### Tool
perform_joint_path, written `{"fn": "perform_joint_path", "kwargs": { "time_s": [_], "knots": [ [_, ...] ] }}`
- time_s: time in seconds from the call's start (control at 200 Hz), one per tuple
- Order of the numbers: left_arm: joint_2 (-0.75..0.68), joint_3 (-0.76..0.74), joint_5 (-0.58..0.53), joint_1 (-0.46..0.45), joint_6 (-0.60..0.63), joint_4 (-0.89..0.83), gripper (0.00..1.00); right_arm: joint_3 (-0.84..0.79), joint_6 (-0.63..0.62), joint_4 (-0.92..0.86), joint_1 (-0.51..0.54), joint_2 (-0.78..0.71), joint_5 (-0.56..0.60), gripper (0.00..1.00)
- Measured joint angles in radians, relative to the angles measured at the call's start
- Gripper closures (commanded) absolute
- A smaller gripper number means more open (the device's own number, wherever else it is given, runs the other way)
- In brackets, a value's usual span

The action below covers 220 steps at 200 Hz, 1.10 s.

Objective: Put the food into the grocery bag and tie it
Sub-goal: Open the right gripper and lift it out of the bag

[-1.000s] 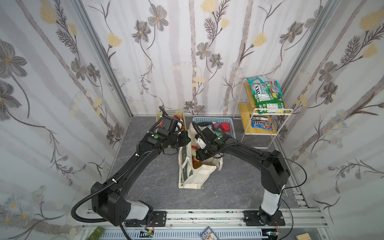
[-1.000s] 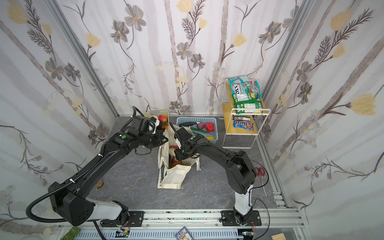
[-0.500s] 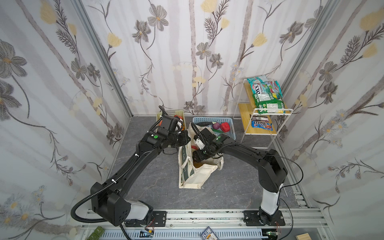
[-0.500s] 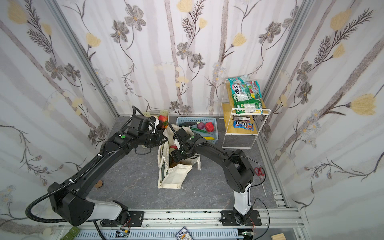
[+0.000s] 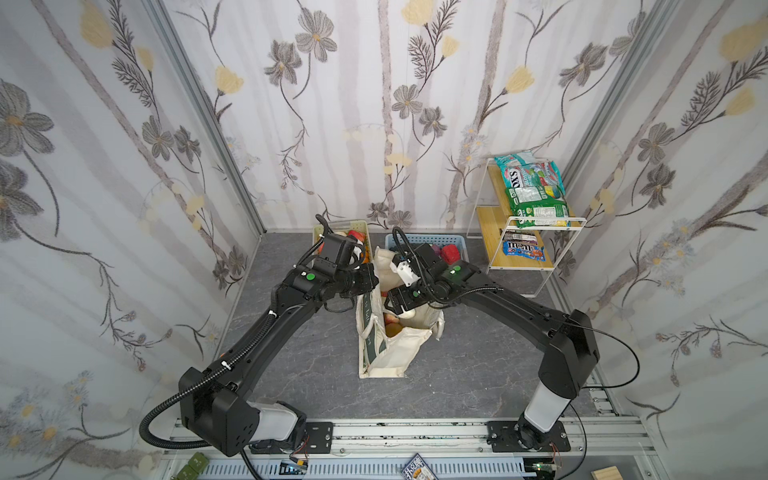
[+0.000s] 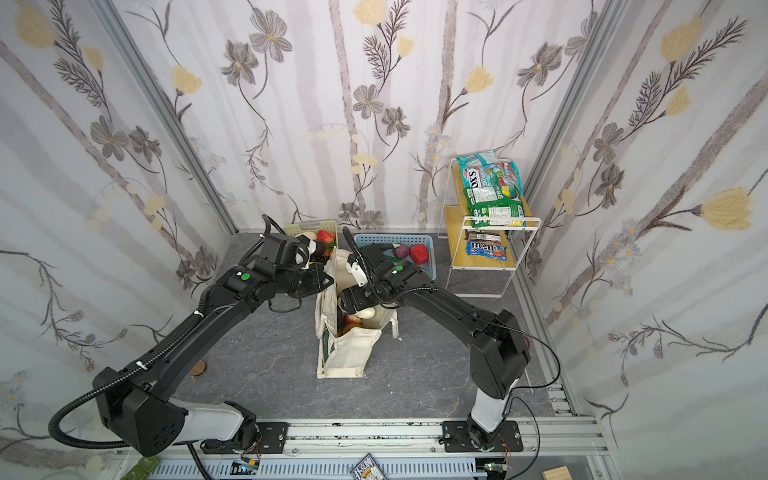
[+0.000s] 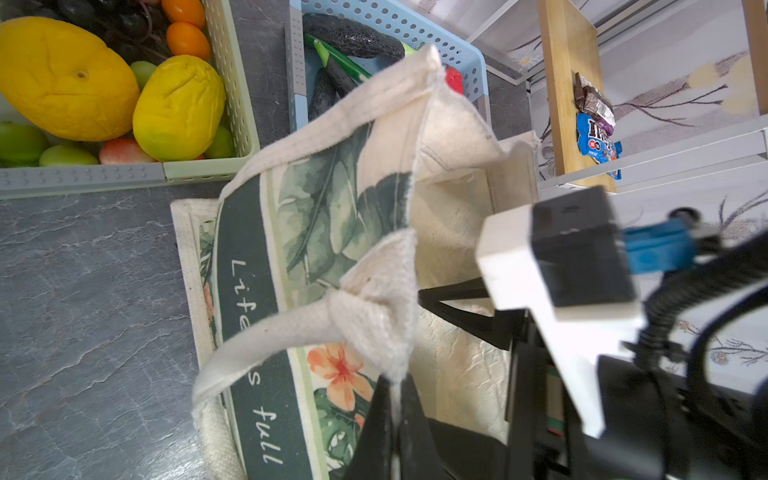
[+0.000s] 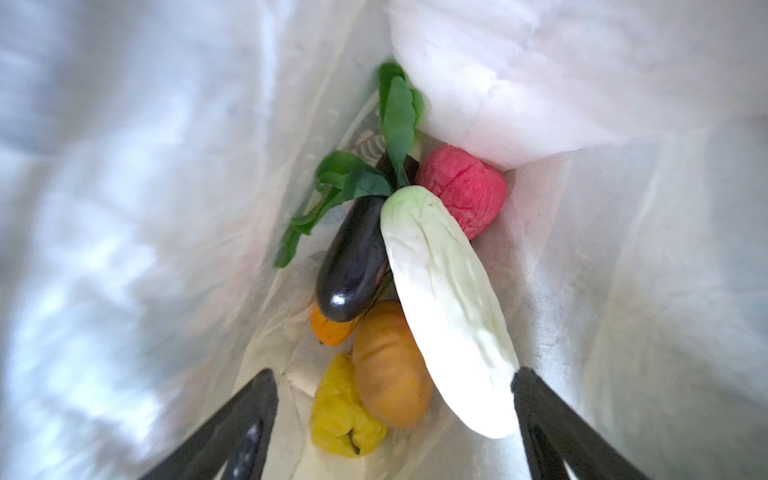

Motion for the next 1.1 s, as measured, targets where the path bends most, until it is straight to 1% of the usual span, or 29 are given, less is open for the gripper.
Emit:
{"fn": "perform_joint_path", "kwargs": {
  "time_s": [0.185, 0.35, 0.594, 0.799, 0.969, 1.099],
  "knots": [
    [0.0, 0.0, -0.009, 0.0, -0.002, 0.0, 1.0, 0.0, -0.001, -0.004, -0.024, -0.105, -0.032, 0.12],
    [0.005, 0.008, -0.009, 0.0, -0.004, 0.0, 1.0, 0.0, -0.01, -0.005, -0.081, -0.181, -0.045, 0.13],
    [0.005, 0.012, -0.009, 0.0, -0.004, -0.001, 1.0, -0.006, -0.011, -0.004, -0.175, -0.225, -0.048, 0.18],
    [-0.007, 0.003, -0.009, 0.0, -0.004, -0.001, 1.0, -0.065, -0.006, 0.001, -0.235, -0.245, -0.018, 0.24],
    [-0.016, -0.002, -0.01, 0.0, -0.004, -0.001, 1.0, -0.122, 0.021, 0.02, -0.315, -0.245, 0.062, 0.27],
    [-0.019, -0.003, -0.01, 0.0, -0.003, -0.001, 1.0, -0.164, 0.051, 0.051, -0.365, -0.252, 0.13, 0.33]
  ]
}}
